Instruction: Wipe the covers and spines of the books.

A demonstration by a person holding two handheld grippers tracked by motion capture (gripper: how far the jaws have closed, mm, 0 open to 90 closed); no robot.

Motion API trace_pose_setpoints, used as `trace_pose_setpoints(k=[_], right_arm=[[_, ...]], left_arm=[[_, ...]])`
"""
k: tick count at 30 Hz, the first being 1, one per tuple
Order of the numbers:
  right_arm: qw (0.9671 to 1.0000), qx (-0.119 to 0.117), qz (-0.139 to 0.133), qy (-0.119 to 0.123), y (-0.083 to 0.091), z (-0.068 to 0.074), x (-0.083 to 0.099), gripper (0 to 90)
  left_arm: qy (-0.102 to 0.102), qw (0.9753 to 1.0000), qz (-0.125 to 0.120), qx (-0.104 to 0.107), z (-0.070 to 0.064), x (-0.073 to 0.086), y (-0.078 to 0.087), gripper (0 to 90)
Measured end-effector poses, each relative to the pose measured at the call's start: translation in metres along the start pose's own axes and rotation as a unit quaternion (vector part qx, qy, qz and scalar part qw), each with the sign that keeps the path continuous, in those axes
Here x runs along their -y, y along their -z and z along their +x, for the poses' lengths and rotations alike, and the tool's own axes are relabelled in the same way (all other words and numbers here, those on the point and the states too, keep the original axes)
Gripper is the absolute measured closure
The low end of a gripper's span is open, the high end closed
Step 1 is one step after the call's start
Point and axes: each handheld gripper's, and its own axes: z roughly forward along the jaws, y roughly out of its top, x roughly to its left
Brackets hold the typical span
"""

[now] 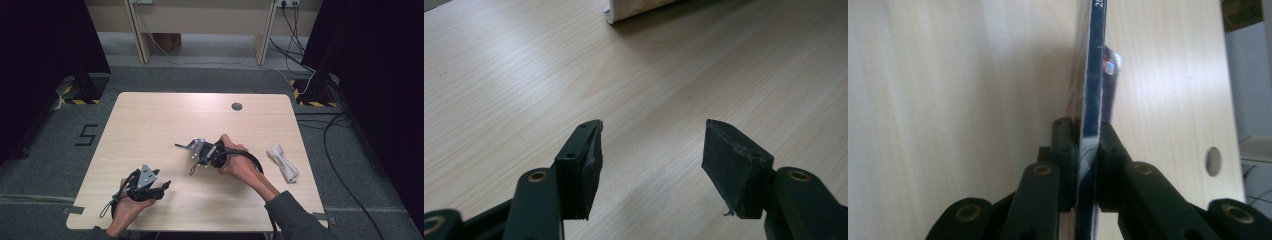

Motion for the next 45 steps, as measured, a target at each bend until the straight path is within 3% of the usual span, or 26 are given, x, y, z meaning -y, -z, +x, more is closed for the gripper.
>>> trace_pose_setpoints(k=[5,12,15,21,24,25,27,30,35,38,45], right_arm=[[0.9998,-0.017,-0.007,-0.008,-0.008,0.014,0.006,82.4],[0.9987,-0.033,-0.03,-0.025,-0.017,0.032,0.018,81.9],[0.9985,-0.038,-0.034,-0.019,-0.02,0.044,0.023,81.2],[0.9982,-0.047,-0.035,-0.008,-0.031,0.069,0.031,78.6],[0.9971,-0.051,-0.05,-0.026,-0.032,0.071,0.037,76.4],[0.9962,-0.056,-0.053,-0.042,-0.031,0.073,0.039,75.7],[0.9951,-0.06,-0.065,-0.043,-0.032,0.072,0.042,73.6],[0.9909,-0.079,-0.08,-0.074,-0.034,0.076,0.048,70.3],[0.9857,-0.104,-0.096,-0.092,-0.035,0.083,0.054,68.3],[0.9846,-0.095,-0.104,-0.103,-0.029,0.08,0.06,61.9],[0.9746,-0.06,-0.089,-0.197,-0.024,0.066,0.093,41.6]], left_arm=[[0.002,0.9999,0.015,0.002,0.0,0.001,-0.004,39.1],[0.028,0.9992,0.023,-0.017,0.004,0.005,-0.007,38.0],[0.036,0.9989,0.024,-0.019,0.005,0.006,-0.007,37.2],[0.025,0.9993,0.027,-0.008,-0.001,0.006,-0.01,36.9],[0.028,0.9992,0.028,-0.009,0.001,0.006,-0.01,36.9],[0.029,0.9991,0.029,-0.009,0.001,0.007,-0.01,36.9],[0.032,0.999,0.03,-0.011,0.002,0.007,-0.01,36.8],[0.033,0.999,0.029,-0.009,0.002,0.007,-0.01,36.7],[0.031,0.9991,0.027,-0.012,0.0,0.006,-0.01,36.5],[0.033,0.9991,0.025,-0.008,0.0,0.006,-0.01,36.6],[0.028,0.9992,0.03,0.002,-0.003,0.005,-0.012,35.7]])
